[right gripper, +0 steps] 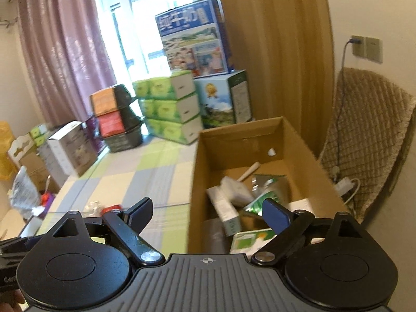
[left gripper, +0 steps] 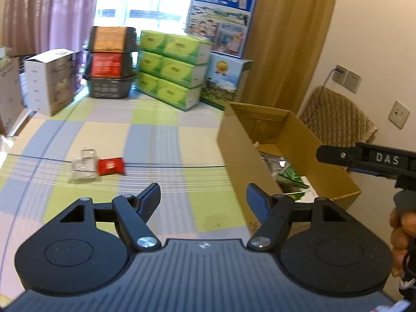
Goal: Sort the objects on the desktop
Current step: 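Move both open tools back over the wire rack and red packet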
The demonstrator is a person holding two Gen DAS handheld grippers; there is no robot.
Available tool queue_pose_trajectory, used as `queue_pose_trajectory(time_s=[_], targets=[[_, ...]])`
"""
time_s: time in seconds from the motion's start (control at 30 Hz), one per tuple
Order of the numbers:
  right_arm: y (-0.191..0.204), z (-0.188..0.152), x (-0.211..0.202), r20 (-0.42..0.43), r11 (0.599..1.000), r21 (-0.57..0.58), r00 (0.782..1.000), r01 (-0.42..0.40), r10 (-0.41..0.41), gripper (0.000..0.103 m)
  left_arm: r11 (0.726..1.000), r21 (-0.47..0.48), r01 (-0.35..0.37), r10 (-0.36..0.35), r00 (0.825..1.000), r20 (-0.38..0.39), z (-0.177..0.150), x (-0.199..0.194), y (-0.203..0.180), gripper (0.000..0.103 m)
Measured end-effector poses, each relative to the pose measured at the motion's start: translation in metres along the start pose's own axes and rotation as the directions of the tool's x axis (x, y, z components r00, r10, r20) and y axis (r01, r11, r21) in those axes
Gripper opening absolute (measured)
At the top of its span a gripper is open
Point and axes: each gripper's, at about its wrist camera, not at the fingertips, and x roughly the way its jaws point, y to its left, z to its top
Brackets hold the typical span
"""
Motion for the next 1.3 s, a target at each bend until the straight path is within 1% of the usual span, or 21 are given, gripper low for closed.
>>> queue_pose_trajectory(time_s=[0.13,0.3,0.43,0.57,0.63,0.73,0.93,1.17,1.3], targets=[[0.017,-0.009,-0.002,-0.011,0.999,0.000,0.999,-0.034,0.034,0.091,0.999,-0.017,-0.041,0.041,0.999,0.008,-0.005,-0.015,0.021,0.076],[0.041,-0.020,0.001,-0.035,0.997,-0.027,0.996,-0.077,0.076,0.094,0.995,-0.048,-0.091,0.092,0.996,0.013,-0.008,-0.030,0.046,0.079],[0.060,-0.027,0.006,-0.055,0.993,-0.038,0.993,-0.109,0.106,0.096,0.990,-0.061,-0.130,0.131,0.991,0.021,-0.010,-0.038,0.065,0.085],[0.075,-0.034,0.012,-0.072,0.990,-0.059,0.990,-0.128,0.124,0.097,0.982,-0.072,-0.177,0.178,0.984,0.018,-0.012,-0.042,0.085,0.090],[0.079,-0.036,0.016,-0.073,0.991,-0.060,0.990,-0.124,0.119,0.099,0.977,-0.082,-0.197,0.199,0.980,0.013,-0.013,-0.042,0.095,0.092],[0.084,-0.038,0.025,-0.085,0.991,-0.052,0.989,-0.125,0.120,0.101,0.971,-0.074,-0.228,0.229,0.973,0.002,-0.012,-0.037,0.107,0.095],[0.101,-0.041,0.052,-0.114,0.989,-0.079,0.986,-0.129,0.120,0.101,0.958,-0.063,-0.281,0.280,0.960,-0.019,-0.010,-0.018,0.133,0.101],[0.121,-0.043,0.101,-0.150,0.987,-0.087,0.981,-0.136,0.122,0.101,0.948,-0.051,-0.315,0.313,0.948,-0.059,-0.010,0.016,0.165,0.101],[0.131,-0.046,0.134,-0.164,0.986,-0.098,0.980,-0.132,0.115,0.101,0.948,-0.053,-0.314,0.310,0.948,-0.072,-0.009,0.037,0.182,0.101]])
